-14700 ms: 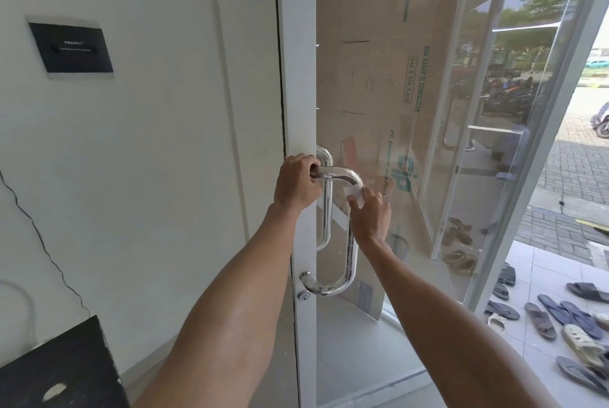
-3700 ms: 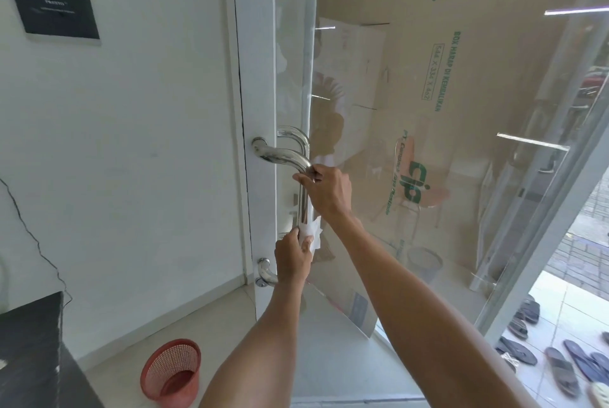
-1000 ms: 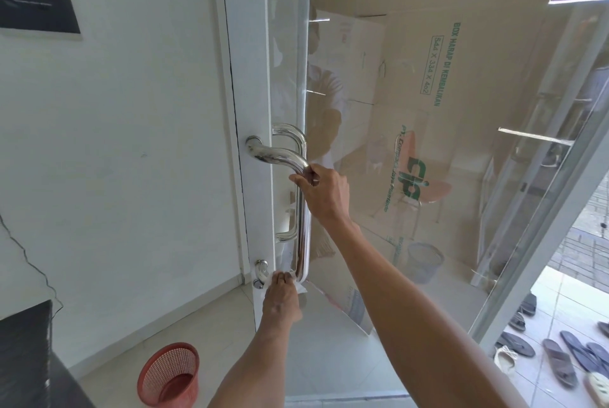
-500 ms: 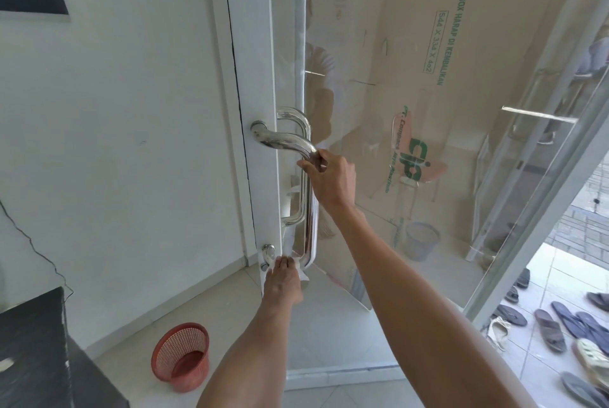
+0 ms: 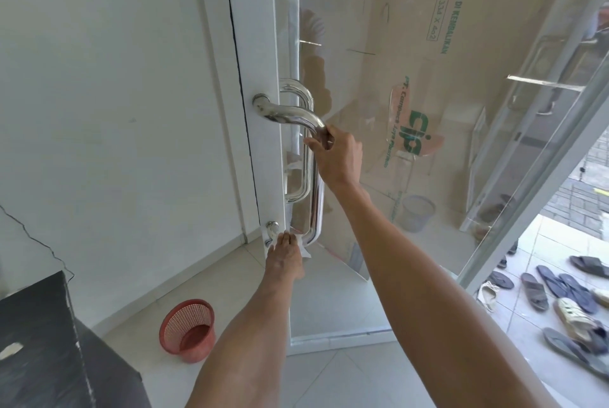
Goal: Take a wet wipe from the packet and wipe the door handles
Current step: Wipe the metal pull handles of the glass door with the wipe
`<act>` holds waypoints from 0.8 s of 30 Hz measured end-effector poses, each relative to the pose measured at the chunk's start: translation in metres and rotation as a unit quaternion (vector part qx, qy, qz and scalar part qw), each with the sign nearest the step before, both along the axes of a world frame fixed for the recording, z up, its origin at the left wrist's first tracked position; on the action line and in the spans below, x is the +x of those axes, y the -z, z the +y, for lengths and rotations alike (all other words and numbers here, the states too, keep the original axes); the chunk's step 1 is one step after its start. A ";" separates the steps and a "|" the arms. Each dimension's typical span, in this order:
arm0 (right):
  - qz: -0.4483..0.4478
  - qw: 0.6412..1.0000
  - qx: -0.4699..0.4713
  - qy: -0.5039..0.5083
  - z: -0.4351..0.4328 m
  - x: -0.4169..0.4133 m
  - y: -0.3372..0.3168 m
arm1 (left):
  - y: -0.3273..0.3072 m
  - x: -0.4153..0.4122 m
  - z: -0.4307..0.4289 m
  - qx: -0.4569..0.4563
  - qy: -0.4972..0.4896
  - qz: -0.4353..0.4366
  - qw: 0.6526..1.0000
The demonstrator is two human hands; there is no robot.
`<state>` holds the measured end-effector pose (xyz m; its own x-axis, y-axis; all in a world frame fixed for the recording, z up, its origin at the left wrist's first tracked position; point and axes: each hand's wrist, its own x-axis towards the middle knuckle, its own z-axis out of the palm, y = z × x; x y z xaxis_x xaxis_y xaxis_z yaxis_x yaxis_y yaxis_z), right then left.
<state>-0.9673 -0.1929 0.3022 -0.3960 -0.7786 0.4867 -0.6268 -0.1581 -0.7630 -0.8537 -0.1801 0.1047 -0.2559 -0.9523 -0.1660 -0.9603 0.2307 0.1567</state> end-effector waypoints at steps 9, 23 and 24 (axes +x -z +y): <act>0.001 1.000 0.001 0.020 -0.012 0.006 0.005 | -0.001 0.006 -0.006 0.017 0.001 0.007 1.000; -0.006 1.000 0.013 0.017 -0.025 0.007 0.012 | -0.006 0.000 -0.020 0.007 -0.010 -0.018 1.000; -0.007 1.000 0.015 0.017 -0.025 0.006 0.012 | -0.006 -0.001 -0.020 0.008 -0.012 -0.017 1.000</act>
<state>-0.9609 -0.2180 0.2899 -0.4286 -0.7790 0.4577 -0.6208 -0.1142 -0.7756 -0.8546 -0.2000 0.1107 -0.2273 -0.9554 -0.1888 -0.9702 0.2055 0.1282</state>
